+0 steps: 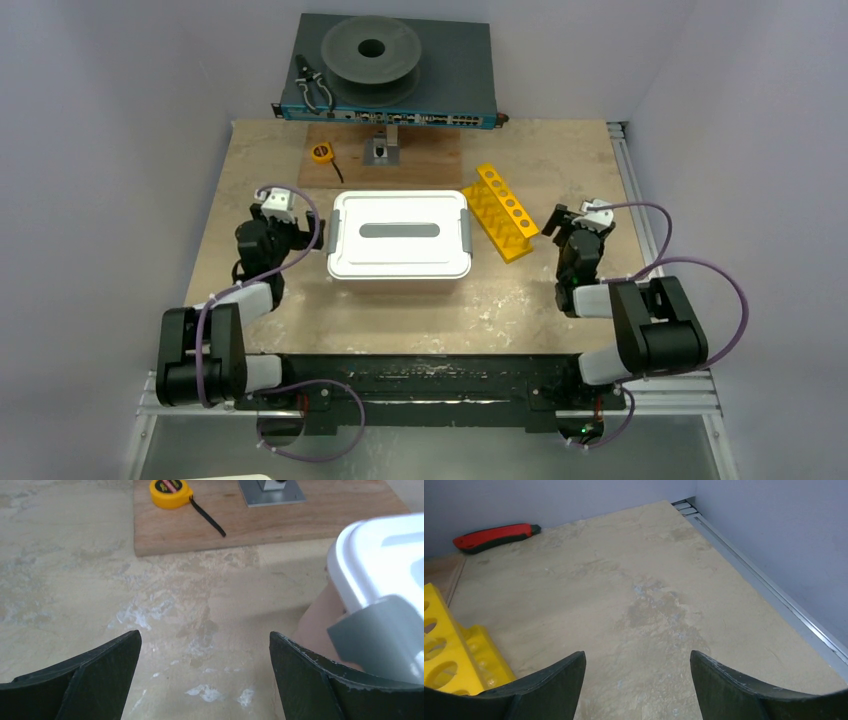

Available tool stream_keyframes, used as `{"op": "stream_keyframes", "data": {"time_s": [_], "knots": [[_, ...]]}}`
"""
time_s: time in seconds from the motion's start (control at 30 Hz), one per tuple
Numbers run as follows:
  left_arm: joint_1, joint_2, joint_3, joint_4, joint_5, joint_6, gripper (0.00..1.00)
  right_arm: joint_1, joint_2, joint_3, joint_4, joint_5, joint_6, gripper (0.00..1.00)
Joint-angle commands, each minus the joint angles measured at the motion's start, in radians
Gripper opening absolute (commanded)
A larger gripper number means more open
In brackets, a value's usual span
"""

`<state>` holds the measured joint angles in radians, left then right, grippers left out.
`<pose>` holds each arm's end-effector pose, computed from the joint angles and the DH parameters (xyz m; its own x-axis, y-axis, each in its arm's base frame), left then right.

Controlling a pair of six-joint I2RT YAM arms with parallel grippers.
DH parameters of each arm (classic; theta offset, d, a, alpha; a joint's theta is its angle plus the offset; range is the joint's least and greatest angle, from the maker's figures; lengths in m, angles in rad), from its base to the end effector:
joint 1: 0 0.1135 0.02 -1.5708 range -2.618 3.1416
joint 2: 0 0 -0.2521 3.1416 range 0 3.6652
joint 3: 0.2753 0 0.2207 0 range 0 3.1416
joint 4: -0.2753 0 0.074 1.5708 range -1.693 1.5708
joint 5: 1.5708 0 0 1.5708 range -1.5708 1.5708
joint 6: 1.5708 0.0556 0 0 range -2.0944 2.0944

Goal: Organize the chemistry lab equipment

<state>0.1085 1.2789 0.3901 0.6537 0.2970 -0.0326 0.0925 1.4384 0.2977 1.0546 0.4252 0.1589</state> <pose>0.2519 0.0111 0.1983 -0.2373 -0.0572 -0.9698 0.1718 0.9801 -0.0998 0.2550 0.0006 0.1846 -0.0331 0.1417 -0.9894 0.3345 0.9344 0.1226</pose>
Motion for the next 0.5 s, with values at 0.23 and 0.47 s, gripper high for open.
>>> {"op": "stream_keyframes", "data": {"time_s": [0.23,0.47], "knots": [[-0.037,0.068,-0.078,0.249,-0.013,0.054,1.0,-0.001,0.054,-0.004,0.203,-0.046,-0.058,0.99],[-0.037,0.076,-0.085,0.285,-0.01,0.052,1.0,-0.001,0.053,-0.009,0.216,-0.035,-0.067,0.99]]}}
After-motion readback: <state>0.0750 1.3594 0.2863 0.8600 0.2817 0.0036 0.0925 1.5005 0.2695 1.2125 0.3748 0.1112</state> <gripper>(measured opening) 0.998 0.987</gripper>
